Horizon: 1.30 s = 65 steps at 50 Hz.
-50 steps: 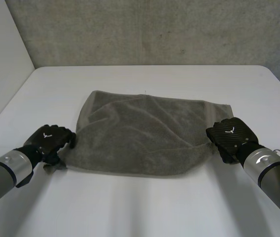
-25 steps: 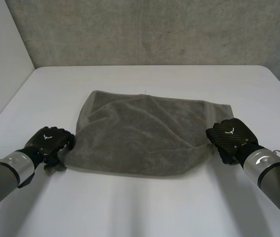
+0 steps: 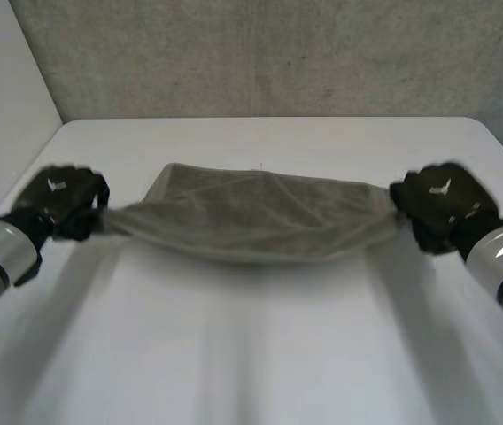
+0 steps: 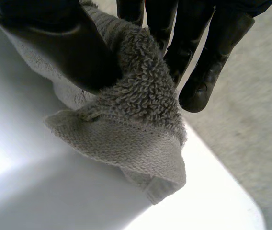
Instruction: Fold the towel.
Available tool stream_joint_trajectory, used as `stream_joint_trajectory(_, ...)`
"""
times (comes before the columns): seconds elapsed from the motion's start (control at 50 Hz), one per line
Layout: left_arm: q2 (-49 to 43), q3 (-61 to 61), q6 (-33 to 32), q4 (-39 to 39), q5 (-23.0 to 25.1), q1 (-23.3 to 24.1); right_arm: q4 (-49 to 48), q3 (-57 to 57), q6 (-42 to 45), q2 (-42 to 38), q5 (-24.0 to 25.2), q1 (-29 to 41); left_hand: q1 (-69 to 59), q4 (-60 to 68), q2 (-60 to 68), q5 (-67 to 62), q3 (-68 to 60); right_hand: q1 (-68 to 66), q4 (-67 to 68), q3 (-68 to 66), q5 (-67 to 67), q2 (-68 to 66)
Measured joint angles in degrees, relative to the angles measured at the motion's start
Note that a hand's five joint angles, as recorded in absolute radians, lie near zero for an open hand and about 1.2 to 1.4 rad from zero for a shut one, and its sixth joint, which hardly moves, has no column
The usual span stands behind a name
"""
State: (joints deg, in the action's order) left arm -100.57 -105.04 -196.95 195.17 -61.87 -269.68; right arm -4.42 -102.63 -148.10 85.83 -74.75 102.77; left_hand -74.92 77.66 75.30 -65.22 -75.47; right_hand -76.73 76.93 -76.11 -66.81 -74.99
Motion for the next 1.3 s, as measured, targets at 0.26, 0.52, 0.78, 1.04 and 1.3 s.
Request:
stream_joint_trajectory(0.26, 9.4, 0.6, 8.2, 0.4, 0.8, -0.1, 13.6, 6.4, -4.3, 7.3, 1.2, -1.9, 0.0, 0.2, 0.0, -0.3, 0.0, 0.0, 0.0, 0.0, 0.0, 0.0)
stream_joint_trajectory(0.52, -2.1, -7.1, 3.5, 0.3, 0.8, 0.6, 7.6, -3.2, -3.6, 0.0, 1.2, -1.2, 20.8, -23.5, -21.3, 21.2, 21.1, 0.0, 0.0, 0.0, 0.0, 0.0)
stream_joint_trajectory(0.78, -6.5, -8.3, -0.5, -0.1, 0.7, 1.5, 7.0, -3.7, -3.8, -0.9, 1.2, -1.6, 27.3, -29.6, -27.4, 28.2, 27.1, 0.0, 0.0, 0.0, 0.0, 0.0)
stream_joint_trajectory(1.04, -6.3, -8.9, -0.4, -0.1, 0.5, 1.3, 7.0, -4.3, -3.7, -0.7, 1.2, -1.6, 10.2, -12.4, -10.2, 10.5, 10.5, 0.0, 0.0, 0.0, 0.0, 0.0)
stream_joint_trajectory(1.3, 3.2, -6.4, 1.3, -1.3, 0.4, 1.8, 8.7, -1.4, -4.0, 6.1, 0.9, -1.7, 0.0, 0.0, 0.1, 0.3, -0.1, 0.0, 0.0, 0.0, 0.0, 0.0)
